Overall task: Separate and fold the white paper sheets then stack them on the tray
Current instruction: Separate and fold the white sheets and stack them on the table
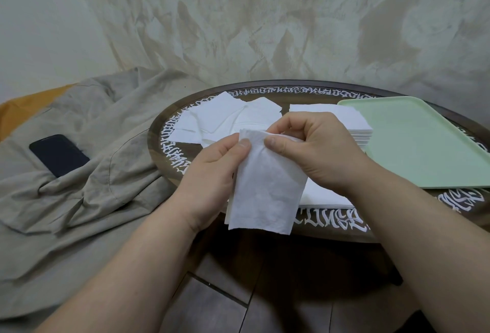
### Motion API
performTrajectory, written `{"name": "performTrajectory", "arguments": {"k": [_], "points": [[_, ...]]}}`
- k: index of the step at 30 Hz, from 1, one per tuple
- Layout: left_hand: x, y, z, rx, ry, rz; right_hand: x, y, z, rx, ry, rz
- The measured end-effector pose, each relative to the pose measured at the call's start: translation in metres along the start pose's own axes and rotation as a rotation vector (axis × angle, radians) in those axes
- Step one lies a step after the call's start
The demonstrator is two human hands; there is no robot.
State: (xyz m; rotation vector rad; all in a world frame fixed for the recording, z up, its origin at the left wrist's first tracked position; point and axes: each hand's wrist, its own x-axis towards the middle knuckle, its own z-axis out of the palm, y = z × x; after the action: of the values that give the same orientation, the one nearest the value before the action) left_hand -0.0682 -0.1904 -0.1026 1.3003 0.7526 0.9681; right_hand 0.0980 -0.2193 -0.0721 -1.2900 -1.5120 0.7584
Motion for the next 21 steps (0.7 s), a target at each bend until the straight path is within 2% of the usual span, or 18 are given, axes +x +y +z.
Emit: {"name": "performTrajectory", "arguments": {"k": [11,18,21], "points": [[0.0019,-0.0033,-0.0021,0.148,-0.01,0.027,0.0006,0.0032,0.0032,-0.041,0.02,-0.025],[0.0026,-0.0037,0.0007,0.206,0.073,0.058,0.0015,0.0056,0.0079,-0.02,0.062,-0.01],[0.0025,-0.0021,-0.0003,0.207,0.097,0.064,0.0036,0.0045,0.01,-0.202,0.135,-0.103]]}}
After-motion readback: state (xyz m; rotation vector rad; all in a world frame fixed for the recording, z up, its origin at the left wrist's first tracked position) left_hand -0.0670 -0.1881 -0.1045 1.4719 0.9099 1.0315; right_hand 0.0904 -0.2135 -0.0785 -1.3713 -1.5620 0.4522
